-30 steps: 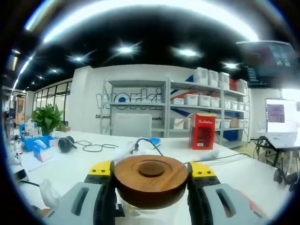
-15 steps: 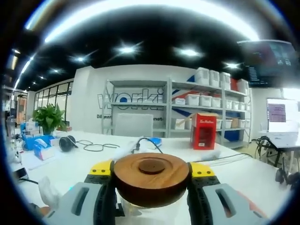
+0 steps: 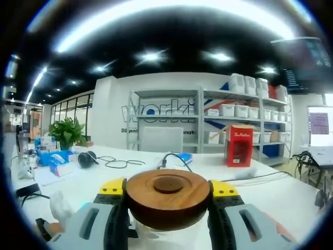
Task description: Clamp the coffee can twist off the lid put the lid on the table pick up the lid cover the can tighten the lid
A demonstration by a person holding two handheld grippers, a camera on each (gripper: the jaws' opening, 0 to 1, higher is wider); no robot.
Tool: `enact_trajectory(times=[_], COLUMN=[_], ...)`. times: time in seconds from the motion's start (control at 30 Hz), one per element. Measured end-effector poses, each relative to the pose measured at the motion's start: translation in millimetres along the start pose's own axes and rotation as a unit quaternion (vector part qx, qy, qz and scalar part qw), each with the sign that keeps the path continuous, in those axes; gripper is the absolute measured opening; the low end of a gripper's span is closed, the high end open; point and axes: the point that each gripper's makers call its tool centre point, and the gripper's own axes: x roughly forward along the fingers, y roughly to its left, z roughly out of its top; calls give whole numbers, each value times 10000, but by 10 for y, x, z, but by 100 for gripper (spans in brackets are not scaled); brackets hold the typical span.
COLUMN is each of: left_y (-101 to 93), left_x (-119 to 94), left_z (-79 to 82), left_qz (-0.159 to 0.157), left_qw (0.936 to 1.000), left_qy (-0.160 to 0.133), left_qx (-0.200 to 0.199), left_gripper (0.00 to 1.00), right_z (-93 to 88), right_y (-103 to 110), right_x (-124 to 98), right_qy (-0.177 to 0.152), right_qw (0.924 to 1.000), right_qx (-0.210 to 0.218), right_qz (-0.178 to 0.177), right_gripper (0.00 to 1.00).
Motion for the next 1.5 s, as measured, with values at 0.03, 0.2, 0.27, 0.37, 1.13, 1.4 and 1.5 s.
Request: enact_trajectory(times=[0.03,0.2,0.27,0.37,1.13,1.4,1.5], left_y=[1,23,20,24,54,48,57], left_x=[0,2,3,3,-4,-2,-2], left_z=[-1,-6,-5,-6,-19,-20,-22], left_qz=[0,-1,-3,-2,3,10,31], left_qw=[10000,10000,10000,10000,10000,10000,10000], left_qy=[1,5,7,9,28,34,37], left_qx=[2,5,7,2,13,11,8], left_gripper=[46,46,46,46,46,46,46], right_z=[1,4,5,8,13,16,18], right_y=[4,33,30,38,171,215,218], right_x=[1,18,19,26,10,-11,-1], right_qy=[3,14,1,-21,-20,-95,-142], right_qw=[10000,9986,9981,9973,9573,9236,9142], right_qx=[-5,-46,-50,-52,-71,-76,-53], right_qz=[41,530,621,731,2890,3833,4050], right_gripper=[56,56,56,56,56,56,55])
